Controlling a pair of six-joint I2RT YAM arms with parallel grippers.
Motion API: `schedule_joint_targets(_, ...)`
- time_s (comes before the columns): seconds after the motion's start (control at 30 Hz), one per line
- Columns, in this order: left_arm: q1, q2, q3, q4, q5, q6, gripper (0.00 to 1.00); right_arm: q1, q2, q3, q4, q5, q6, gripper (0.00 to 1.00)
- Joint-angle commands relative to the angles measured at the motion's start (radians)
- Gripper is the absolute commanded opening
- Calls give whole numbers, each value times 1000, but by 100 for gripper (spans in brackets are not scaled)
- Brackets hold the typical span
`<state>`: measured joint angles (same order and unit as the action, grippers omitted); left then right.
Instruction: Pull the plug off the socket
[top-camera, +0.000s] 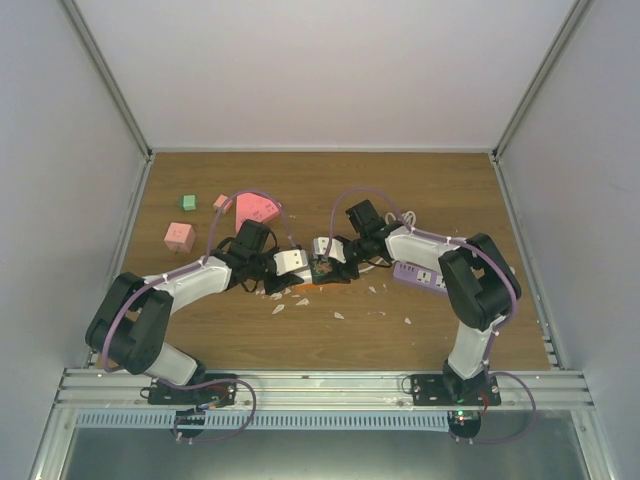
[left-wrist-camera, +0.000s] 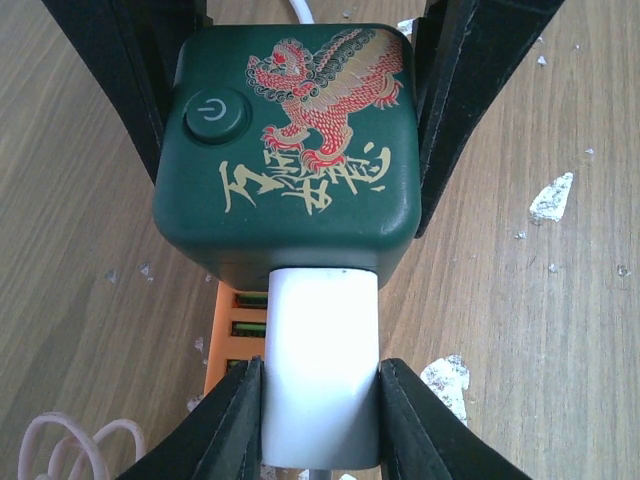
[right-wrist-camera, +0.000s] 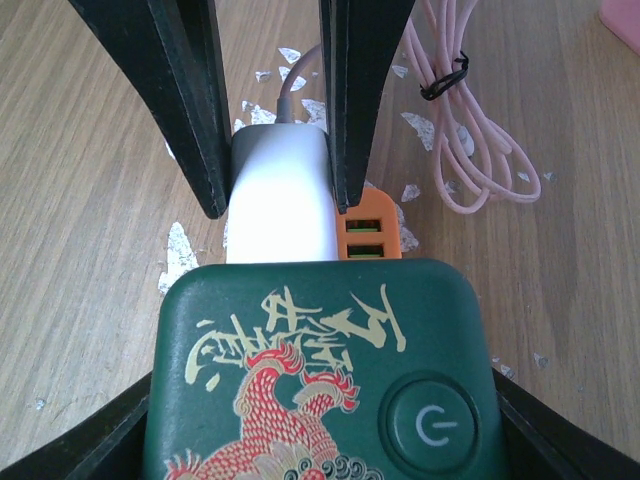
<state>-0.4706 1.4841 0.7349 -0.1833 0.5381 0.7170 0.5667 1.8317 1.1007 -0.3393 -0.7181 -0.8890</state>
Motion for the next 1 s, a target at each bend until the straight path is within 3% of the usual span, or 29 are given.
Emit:
schedule_joint_targets(0.0, 0, -16, -21, 4, 9, 2, 26, 9, 23, -20, 8, 32, 3, 40)
schedule_joint_targets(0.33, 10, -49, -31, -42, -45, 22, 20, 7, 30, -10, -6, 62, 13, 23)
schedule_joint_targets(0.97, 48, -66, -22, -139, -59, 81, 17, 0, 40, -15, -7, 101, 12, 12)
